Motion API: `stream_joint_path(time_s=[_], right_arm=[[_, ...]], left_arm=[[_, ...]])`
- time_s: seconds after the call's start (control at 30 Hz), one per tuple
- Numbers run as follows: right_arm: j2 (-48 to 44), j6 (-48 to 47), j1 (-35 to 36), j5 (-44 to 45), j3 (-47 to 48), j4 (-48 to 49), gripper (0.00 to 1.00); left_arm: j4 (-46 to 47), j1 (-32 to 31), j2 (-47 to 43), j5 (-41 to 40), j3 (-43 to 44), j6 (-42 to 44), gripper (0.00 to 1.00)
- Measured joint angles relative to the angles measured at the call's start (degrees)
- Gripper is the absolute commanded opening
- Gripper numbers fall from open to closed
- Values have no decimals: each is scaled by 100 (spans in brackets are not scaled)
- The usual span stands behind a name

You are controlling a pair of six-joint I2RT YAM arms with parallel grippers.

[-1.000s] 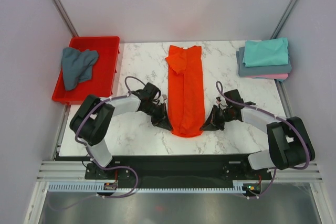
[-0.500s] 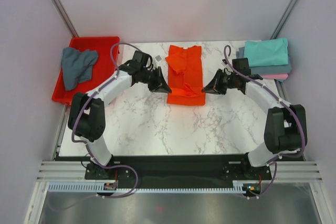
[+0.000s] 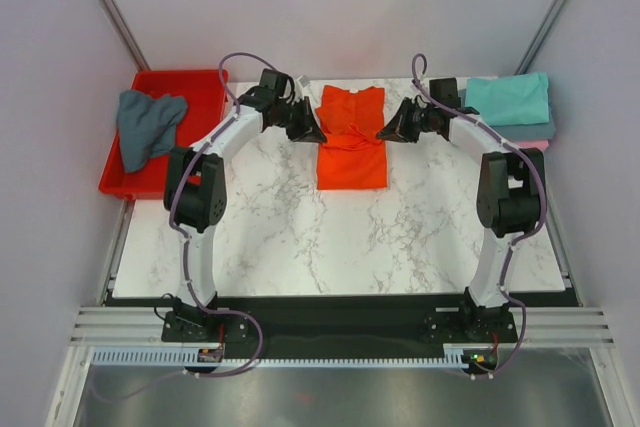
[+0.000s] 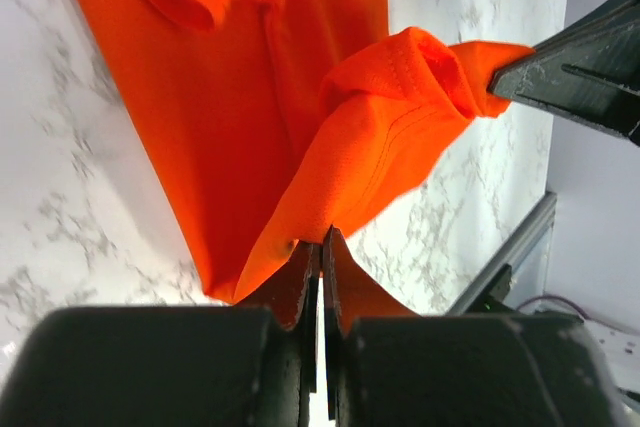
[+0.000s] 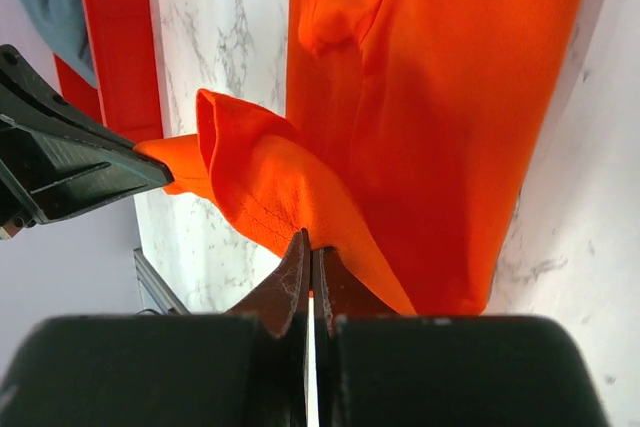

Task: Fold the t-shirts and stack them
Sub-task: Fold the tshirt

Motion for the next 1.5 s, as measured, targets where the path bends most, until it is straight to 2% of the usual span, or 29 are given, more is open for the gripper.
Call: stream_joint_path(time_s=[0.1, 0.13, 0.17, 0.2, 0.27, 0.37, 0.47, 0.57, 0.73, 0.83, 0.97, 1.07, 1.27, 1.5], right_arm=[[337, -44, 0, 2, 280, 44, 0], [452, -61, -2, 4, 374, 42, 0], [531, -72, -4, 7, 435, 44, 12], [610, -79, -11, 24, 492, 46, 24], [717, -146, -22, 52, 564, 52, 40], [769, -297, -55, 92, 675, 46, 46], [664, -413, -129, 107, 721, 31, 50], [337, -470, -282, 98, 579, -50, 52], [-542, -542, -516, 39, -389, -122, 54], [-772, -535, -518, -103, -1027, -133, 55], [-723, -452, -461, -273, -1775, -212, 55], [-514, -413, -439, -350, -1939, -308, 55], [-101, -319, -439, -428, -1926, -251, 55], [181, -177, -411, -586, -1792, -94, 55]], left_arm=[[28, 20, 385, -85, 433, 83, 4], [35, 22, 501, -120, 564, 116, 12], [48, 22, 605, -144, 684, 155, 31], [55, 20, 686, -157, 772, 201, 38], [50, 20, 820, -317, 922, 369, 67], [-46, 9, 855, -647, 1058, 546, 79], [-118, 11, 726, -925, 1054, 678, 81], [-219, 24, 271, -1029, 671, 721, 81], [-293, 55, -691, -767, -369, 710, 79], [-249, 57, -903, -505, -876, 654, 78], [-192, 57, -883, -197, -1672, 422, 77], [-201, 57, -761, -59, -1985, 280, 77], [-122, 55, -439, 79, -2048, 179, 76], [391, 13, 26, 555, -2017, -387, 74]])
